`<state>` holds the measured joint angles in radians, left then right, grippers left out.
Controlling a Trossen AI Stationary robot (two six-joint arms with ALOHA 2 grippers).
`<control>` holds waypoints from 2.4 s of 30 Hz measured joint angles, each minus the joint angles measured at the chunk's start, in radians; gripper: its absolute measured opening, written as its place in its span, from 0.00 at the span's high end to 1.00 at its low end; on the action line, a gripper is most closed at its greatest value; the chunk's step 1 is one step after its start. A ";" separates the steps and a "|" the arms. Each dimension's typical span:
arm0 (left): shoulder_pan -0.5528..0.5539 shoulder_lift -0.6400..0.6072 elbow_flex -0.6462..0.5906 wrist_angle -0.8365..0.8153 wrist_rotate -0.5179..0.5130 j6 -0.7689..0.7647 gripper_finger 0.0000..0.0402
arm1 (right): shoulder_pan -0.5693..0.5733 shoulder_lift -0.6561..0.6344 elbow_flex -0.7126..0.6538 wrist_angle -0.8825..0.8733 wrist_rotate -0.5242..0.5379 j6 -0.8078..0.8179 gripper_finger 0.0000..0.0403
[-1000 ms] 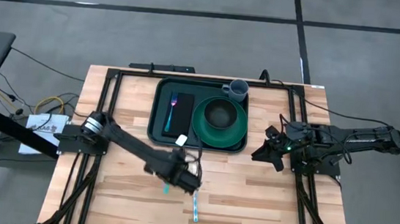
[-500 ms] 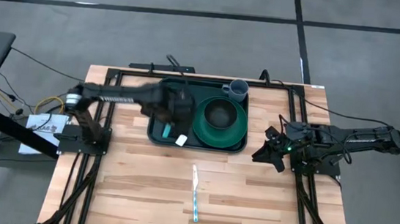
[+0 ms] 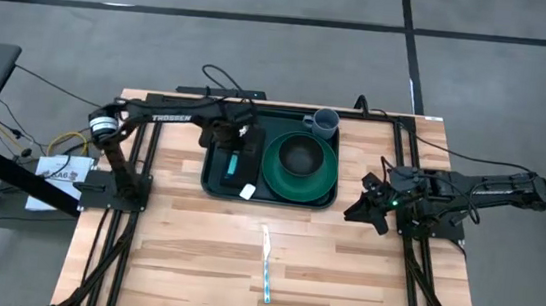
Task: Set up tray
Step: Put the spoon on the black table napkin to the right of the fork, then put the knife on the black table napkin to the right of the spoon
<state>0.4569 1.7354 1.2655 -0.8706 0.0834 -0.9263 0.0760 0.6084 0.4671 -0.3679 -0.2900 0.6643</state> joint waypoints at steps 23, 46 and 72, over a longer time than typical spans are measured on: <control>0.027 0.155 -0.004 0.145 0.046 0.040 0.91 | 0.000 0.000 0.000 0.002 0.003 0.070 0.75; 0.027 0.155 -0.004 0.117 0.041 0.003 0.67 | 0.000 0.000 0.000 0.002 0.003 0.070 0.75; -0.628 0.162 0.492 -0.202 -0.044 -0.352 0.69 | 0.001 0.000 0.000 -0.062 -0.001 0.069 0.75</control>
<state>-0.1712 1.8976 1.7580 -1.0726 0.0391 -1.2781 0.0765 0.6083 0.4671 -0.4302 -0.2906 0.7330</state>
